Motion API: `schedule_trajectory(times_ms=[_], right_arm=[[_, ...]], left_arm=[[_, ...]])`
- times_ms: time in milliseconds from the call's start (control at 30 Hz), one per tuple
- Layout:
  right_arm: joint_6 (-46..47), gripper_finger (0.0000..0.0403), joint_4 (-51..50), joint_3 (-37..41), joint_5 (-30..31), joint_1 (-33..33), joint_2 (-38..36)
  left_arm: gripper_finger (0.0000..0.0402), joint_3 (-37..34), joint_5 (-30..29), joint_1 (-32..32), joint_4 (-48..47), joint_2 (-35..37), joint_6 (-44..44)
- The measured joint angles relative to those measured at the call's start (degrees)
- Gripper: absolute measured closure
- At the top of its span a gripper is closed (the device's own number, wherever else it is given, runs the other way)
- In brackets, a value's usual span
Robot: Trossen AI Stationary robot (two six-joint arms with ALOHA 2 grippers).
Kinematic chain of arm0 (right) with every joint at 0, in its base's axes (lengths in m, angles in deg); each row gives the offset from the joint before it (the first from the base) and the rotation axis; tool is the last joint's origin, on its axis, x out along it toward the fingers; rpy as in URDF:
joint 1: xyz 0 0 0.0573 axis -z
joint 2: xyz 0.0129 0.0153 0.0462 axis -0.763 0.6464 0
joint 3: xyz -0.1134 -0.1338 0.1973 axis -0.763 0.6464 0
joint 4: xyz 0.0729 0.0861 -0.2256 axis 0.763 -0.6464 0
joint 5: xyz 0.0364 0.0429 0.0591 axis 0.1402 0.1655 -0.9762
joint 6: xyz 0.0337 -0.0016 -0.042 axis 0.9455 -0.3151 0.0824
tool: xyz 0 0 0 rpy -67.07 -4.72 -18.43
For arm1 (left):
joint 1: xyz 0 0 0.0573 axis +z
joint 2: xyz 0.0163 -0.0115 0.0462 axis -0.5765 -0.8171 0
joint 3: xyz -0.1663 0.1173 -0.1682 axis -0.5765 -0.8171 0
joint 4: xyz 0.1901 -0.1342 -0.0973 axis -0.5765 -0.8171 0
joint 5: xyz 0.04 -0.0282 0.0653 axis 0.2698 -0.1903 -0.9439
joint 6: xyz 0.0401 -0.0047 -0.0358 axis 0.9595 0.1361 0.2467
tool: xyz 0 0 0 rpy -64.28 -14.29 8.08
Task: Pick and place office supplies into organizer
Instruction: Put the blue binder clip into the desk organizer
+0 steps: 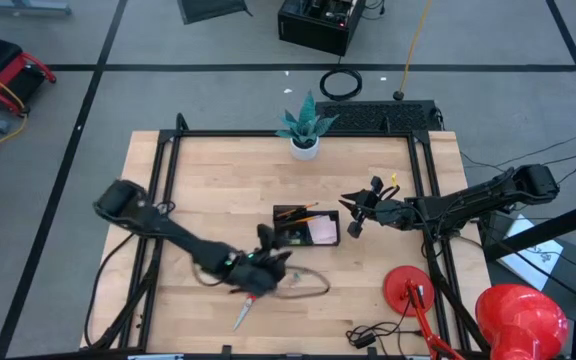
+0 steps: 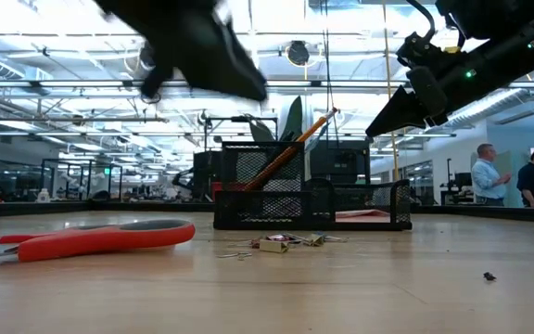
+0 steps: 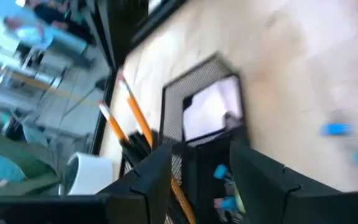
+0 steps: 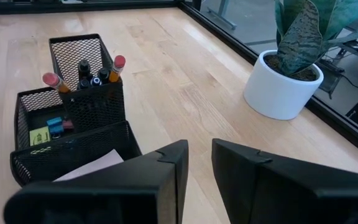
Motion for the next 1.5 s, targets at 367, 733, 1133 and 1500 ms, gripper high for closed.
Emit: schedule_trajectory(times_ms=[367,733,1133,1500], right_arm=[[-0.02,0.0339,-0.40,0.02,-1.49,0.00,0.00],[-2.60,0.0339,2.79,0.04,-5.86,0.00,0.00],[-5.61,0.0339,3.52,0.02,-9.44,-0.02,0.00],[-10.31,0.0357,5.85,0.04,-11.67,-4.74,0.00]], left_arm=[[0.0375,-5.69,-3.65,-11.73,-13.69,13.37,-14.23],[0.0397,-33.90,16.06,-2.54,38.99,19.92,-1.76],[0.0399,-48.09,25.53,1.68,73.66,18.62,-2.38],[0.0396,-52.48,24.58,1.53,77.64,18.60,-0.48]])
